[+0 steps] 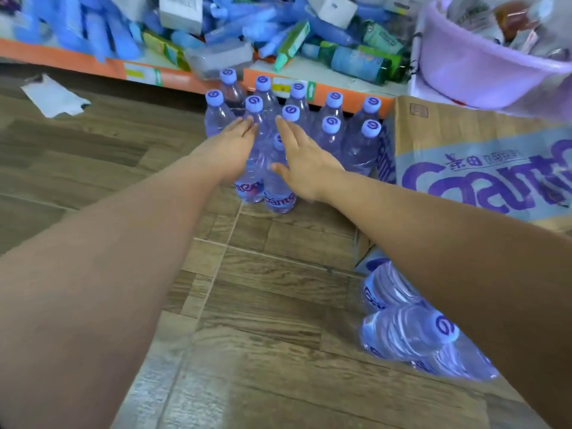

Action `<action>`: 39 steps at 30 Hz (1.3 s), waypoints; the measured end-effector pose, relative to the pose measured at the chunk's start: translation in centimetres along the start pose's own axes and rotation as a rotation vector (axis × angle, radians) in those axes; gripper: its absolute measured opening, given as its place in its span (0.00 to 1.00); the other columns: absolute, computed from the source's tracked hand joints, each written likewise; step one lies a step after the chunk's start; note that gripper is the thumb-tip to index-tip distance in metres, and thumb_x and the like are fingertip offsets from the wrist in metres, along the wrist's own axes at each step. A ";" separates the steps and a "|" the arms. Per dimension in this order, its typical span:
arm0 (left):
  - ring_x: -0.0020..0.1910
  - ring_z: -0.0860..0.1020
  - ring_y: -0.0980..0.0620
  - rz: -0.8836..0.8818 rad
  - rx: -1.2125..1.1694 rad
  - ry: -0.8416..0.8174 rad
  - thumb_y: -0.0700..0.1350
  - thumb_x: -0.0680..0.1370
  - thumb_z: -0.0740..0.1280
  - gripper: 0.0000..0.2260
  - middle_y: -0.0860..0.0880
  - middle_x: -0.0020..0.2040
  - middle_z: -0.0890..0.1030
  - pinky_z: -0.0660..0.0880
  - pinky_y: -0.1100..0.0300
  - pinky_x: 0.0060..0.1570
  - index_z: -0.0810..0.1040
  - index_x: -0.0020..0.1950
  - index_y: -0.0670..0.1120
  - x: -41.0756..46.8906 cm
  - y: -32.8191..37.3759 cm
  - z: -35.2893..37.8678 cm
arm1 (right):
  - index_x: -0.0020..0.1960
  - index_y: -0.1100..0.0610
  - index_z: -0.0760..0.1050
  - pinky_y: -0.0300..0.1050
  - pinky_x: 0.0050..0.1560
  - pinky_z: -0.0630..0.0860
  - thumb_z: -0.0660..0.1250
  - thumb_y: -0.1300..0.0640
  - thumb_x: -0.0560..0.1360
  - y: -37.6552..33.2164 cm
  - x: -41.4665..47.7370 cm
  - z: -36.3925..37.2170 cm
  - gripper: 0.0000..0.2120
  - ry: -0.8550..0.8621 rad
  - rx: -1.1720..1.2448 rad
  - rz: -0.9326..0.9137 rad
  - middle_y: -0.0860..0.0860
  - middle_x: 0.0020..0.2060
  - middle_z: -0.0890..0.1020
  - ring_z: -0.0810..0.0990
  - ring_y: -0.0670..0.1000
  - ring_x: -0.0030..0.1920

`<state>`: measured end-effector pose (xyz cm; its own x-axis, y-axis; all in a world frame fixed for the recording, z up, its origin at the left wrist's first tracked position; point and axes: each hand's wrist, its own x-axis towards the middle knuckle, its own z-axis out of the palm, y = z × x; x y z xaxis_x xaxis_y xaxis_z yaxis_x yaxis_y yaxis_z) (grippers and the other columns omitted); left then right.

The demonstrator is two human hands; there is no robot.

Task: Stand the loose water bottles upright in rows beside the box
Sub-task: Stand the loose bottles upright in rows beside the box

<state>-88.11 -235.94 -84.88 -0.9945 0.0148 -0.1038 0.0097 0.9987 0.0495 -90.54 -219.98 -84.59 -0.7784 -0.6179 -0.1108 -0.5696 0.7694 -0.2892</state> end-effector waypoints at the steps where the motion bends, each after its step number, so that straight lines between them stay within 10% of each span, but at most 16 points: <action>1: 0.75 0.56 0.42 0.010 0.003 0.042 0.30 0.75 0.57 0.27 0.39 0.75 0.57 0.59 0.52 0.72 0.57 0.74 0.36 0.4 -0.2 -0.1 | 0.78 0.55 0.40 0.55 0.70 0.63 0.55 0.49 0.81 -0.3 0.5 0.4 0.33 -0.016 -0.020 -0.004 0.52 0.78 0.47 0.53 0.57 0.77; 11: 0.61 0.69 0.36 -0.082 0.054 0.117 0.32 0.75 0.62 0.14 0.38 0.64 0.68 0.69 0.46 0.56 0.74 0.60 0.35 1.8 -0.3 0.4 | 0.64 0.61 0.65 0.57 0.50 0.78 0.61 0.63 0.78 -0.1 1.4 0.7 0.15 0.007 -0.068 0.115 0.60 0.65 0.62 0.76 0.64 0.49; 39: 0.56 0.74 0.37 0.155 0.272 0.005 0.43 0.78 0.61 0.15 0.38 0.59 0.71 0.73 0.46 0.54 0.70 0.63 0.39 -10.3 7.5 -11.2 | 0.56 0.60 0.78 0.44 0.43 0.71 0.67 0.58 0.72 -3.3 -13.6 -11.8 0.14 0.136 -0.017 -0.058 0.57 0.48 0.80 0.77 0.57 0.50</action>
<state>-78.99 -229.10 -72.29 -0.9795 0.1683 -0.1108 0.1880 0.9610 -0.2029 -81.18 -212.21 -70.90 -0.7716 -0.6351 0.0357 -0.6184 0.7359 -0.2756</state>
